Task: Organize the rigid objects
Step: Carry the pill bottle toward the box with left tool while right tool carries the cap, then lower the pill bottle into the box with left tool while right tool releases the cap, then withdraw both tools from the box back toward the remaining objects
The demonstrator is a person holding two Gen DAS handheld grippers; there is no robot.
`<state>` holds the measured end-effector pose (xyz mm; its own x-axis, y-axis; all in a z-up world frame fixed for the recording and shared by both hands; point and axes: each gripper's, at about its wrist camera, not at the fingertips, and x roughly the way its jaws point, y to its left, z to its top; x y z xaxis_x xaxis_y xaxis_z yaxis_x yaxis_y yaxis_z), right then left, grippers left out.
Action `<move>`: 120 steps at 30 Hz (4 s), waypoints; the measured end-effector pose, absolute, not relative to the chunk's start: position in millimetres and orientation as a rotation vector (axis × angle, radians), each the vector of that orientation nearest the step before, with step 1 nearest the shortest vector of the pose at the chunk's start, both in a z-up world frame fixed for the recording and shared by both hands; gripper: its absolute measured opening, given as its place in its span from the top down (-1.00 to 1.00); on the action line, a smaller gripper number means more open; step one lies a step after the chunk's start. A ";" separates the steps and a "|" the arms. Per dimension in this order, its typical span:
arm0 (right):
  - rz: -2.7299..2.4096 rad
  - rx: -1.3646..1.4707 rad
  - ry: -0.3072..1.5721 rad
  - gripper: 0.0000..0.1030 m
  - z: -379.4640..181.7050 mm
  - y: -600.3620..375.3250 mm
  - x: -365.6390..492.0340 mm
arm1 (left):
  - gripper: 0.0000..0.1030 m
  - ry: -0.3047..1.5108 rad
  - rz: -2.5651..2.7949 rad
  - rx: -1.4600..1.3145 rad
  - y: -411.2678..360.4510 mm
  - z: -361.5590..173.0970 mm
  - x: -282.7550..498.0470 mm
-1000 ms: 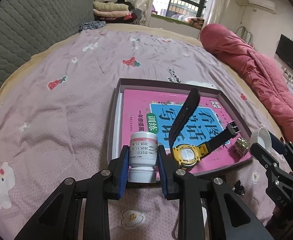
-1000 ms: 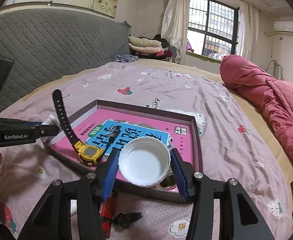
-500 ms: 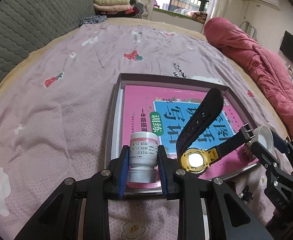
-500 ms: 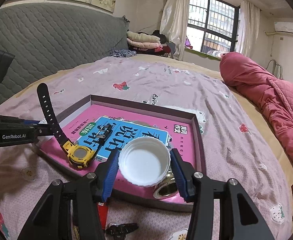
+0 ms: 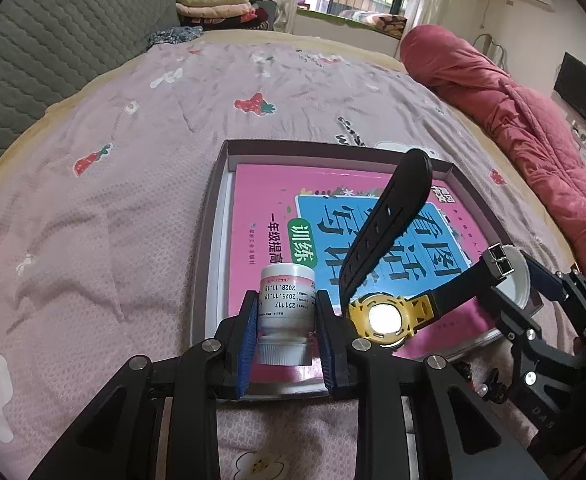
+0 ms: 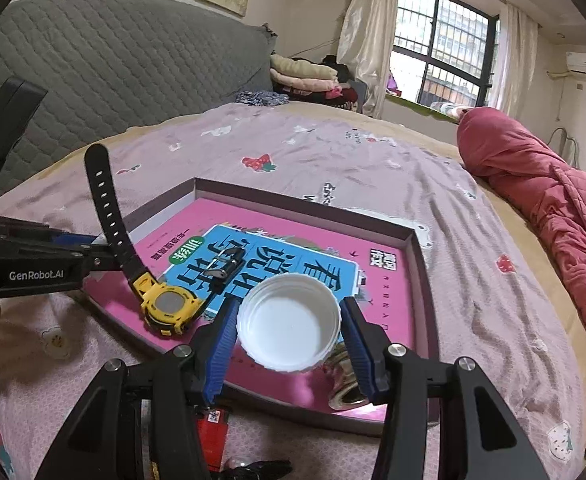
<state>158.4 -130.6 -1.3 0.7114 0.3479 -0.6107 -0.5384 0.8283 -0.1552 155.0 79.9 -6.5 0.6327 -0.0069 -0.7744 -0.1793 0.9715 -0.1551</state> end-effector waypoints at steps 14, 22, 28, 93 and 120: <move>0.557 -0.333 0.667 0.00 -13.5 -120.8 163.5 | 0.47 0.937 0.068 -0.221 73.7 -19.0 161.4; 0.571 -0.324 0.697 0.00 -14.8 -118.9 168.1 | 0.47 0.963 0.062 -0.218 70.6 -23.9 165.5; 0.572 -0.313 0.723 0.00 -16.9 -117.9 172.0 | 0.47 0.980 0.059 -0.213 68.0 -27.3 167.4; 0.573 -0.263 0.713 -0.01 -5.0 -130.5 168.4 | 0.44 0.989 0.045 -0.170 64.1 -25.1 166.0; 0.481 -0.187 0.568 -0.04 25.2 -163.9 158.0 | 0.02 0.782 0.117 -0.247 96.5 20.2 122.2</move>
<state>158.0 -163.9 25.2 0.7365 0.3841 -0.5567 -0.4854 0.8734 -0.0396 122.2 96.5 20.2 0.7046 0.0130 -0.7095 -0.1953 0.9647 -0.1764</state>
